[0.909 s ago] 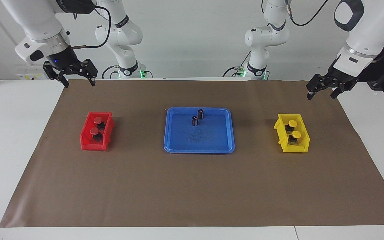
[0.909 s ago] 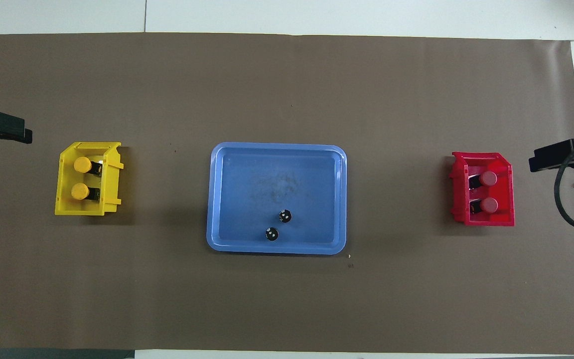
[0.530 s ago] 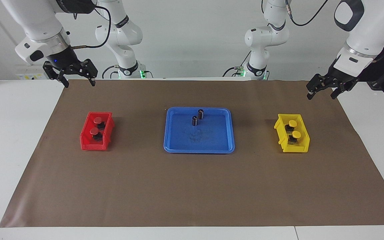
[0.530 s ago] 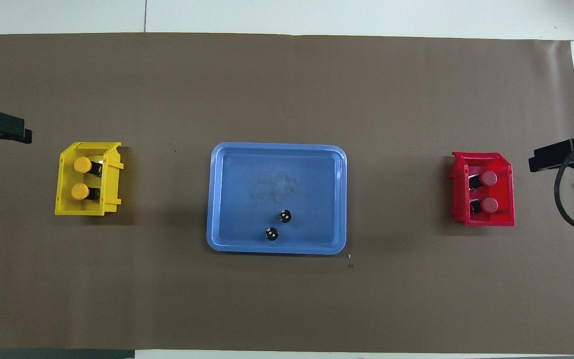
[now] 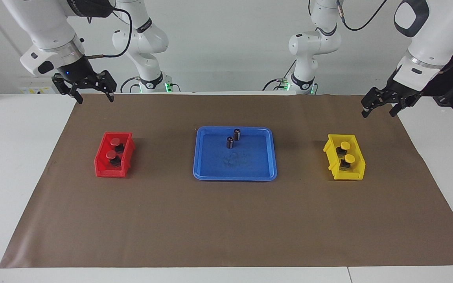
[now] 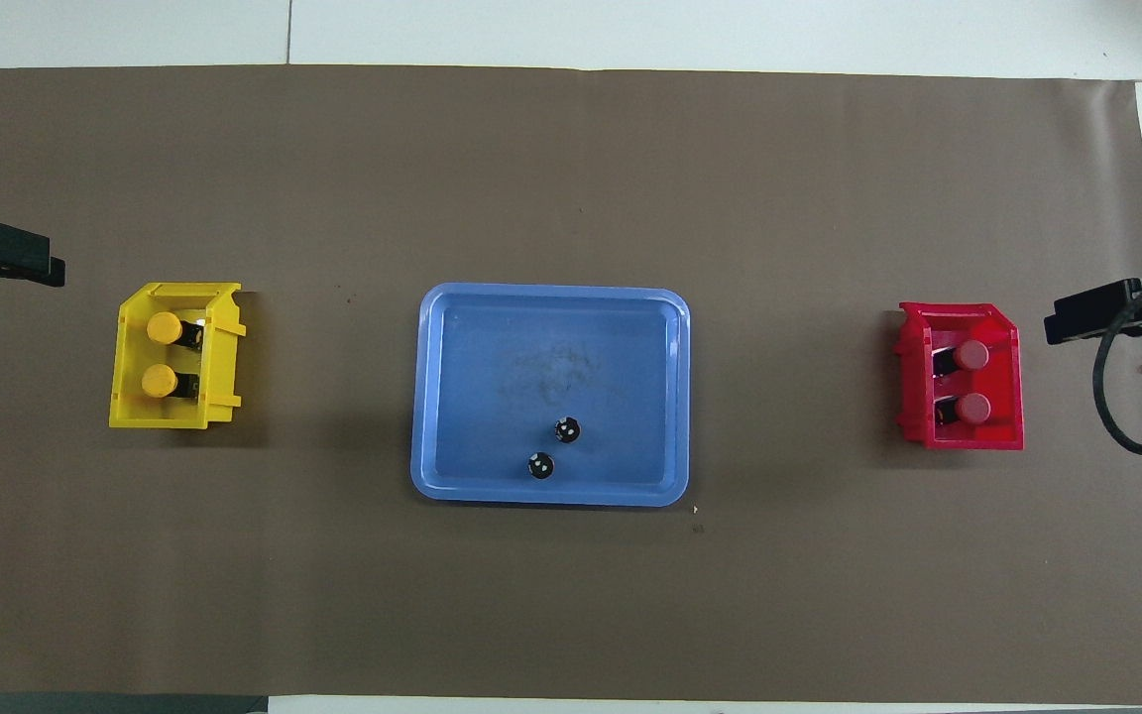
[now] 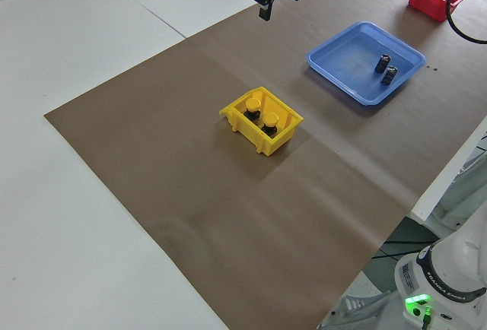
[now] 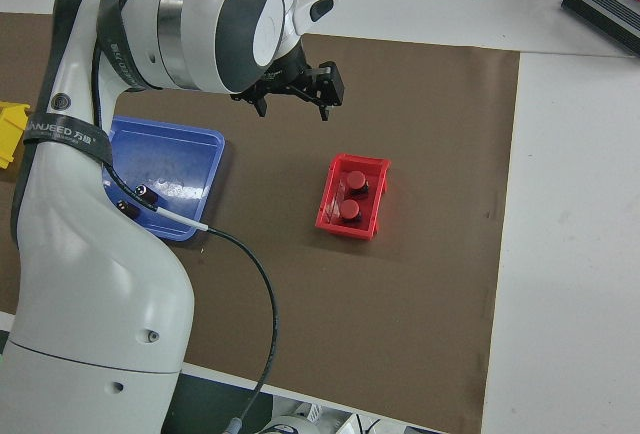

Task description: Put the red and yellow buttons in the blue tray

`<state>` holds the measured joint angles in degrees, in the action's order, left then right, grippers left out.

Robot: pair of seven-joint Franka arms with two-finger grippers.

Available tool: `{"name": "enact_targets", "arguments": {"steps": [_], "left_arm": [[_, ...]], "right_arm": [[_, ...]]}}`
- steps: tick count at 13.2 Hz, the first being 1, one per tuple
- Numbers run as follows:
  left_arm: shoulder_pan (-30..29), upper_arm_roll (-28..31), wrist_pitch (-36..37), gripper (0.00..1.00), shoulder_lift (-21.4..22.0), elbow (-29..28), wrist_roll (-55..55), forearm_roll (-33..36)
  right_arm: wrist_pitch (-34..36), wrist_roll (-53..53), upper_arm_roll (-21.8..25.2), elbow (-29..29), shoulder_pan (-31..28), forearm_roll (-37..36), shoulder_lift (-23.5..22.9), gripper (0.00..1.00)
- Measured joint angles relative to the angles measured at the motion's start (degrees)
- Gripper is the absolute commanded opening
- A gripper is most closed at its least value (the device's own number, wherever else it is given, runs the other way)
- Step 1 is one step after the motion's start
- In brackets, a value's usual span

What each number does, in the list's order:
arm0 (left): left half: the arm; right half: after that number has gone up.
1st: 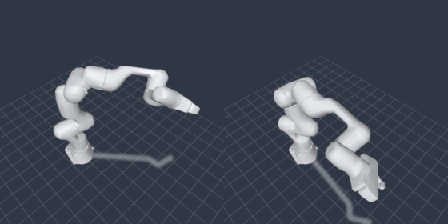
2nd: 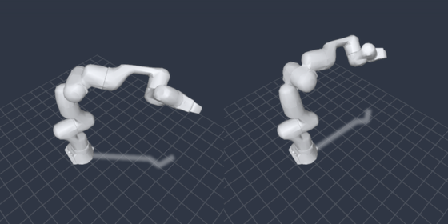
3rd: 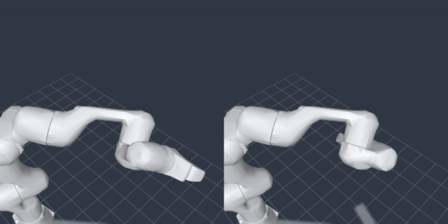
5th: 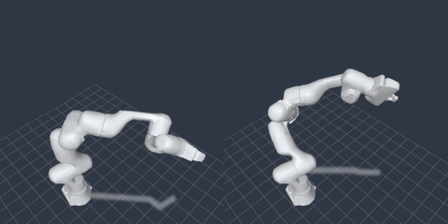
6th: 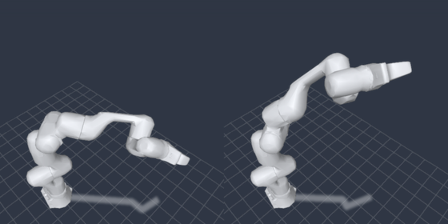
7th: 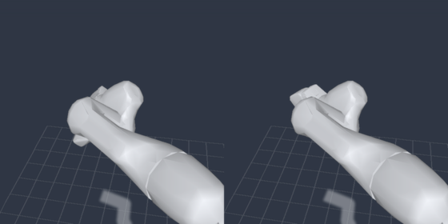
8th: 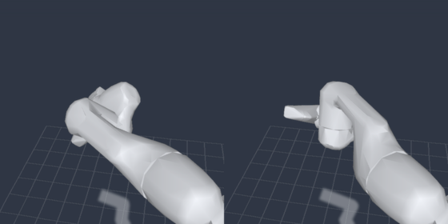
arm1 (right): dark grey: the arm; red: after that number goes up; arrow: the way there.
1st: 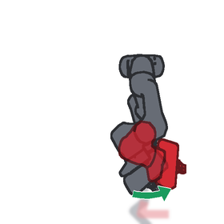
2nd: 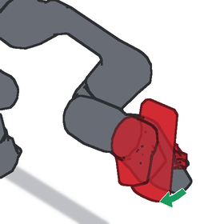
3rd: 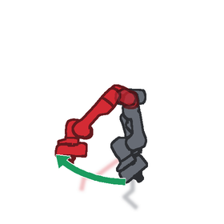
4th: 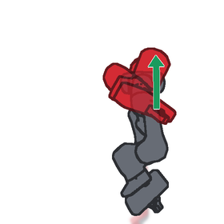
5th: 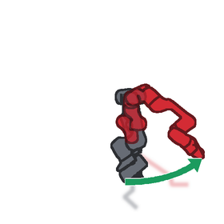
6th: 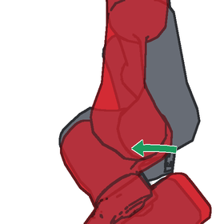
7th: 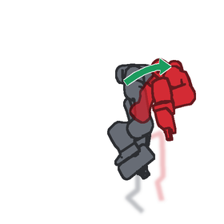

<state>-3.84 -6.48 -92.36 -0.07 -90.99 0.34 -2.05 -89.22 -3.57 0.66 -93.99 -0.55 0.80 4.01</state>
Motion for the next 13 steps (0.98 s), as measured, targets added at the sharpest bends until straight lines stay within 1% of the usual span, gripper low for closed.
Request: {"name": "enact_targets", "arguments": {"steps": [2, 3, 6, 8, 11, 13], "left_arm": [[0.0, -0.1, 0.0, 1.0, 0.0, 0.0, 0.0, 0.0], [0.1, -0.1, 0.0, 1.0, 0.0, -0.1, 0.0, 0.0], [0.1, -0.1, 0.1, 1.0, 0.0, -0.1, 0.0, 0.0], [0.1, -0.1, 0.1, 1.0, 0.0, -0.1, 0.0, 0.0], [0.1, -0.1, 0.1, 1.0, 0.0, -0.1, 0.2, 0.0], [0.0, 0.0, 0.0, 1.0, 0.0, -0.1, 0.4, 0.0]], "right_arm": [[-2.8, -0.1, 0.0, -2.0, 0.0, 0.0, 0.0, 0.82], [-5.3, -0.3, 0.1, -3.9, -0.1, 0.0, 0.1, 0.78], [-12.7, -0.7, 0.2, -10.7, -0.3, 0.0, 0.4, 0.77], [-17.3, -2.2, 0.2, -15.2, -0.6, 0.0, 0.1, 0.72], [-25.3, -6.7, 0.3, -19.8, -3.5, 0.0, -4.1, 0.7], [-30.9, -7.2, 0.5, -22.8, -3.9, 0.0, -6.2, 0.7]]}}
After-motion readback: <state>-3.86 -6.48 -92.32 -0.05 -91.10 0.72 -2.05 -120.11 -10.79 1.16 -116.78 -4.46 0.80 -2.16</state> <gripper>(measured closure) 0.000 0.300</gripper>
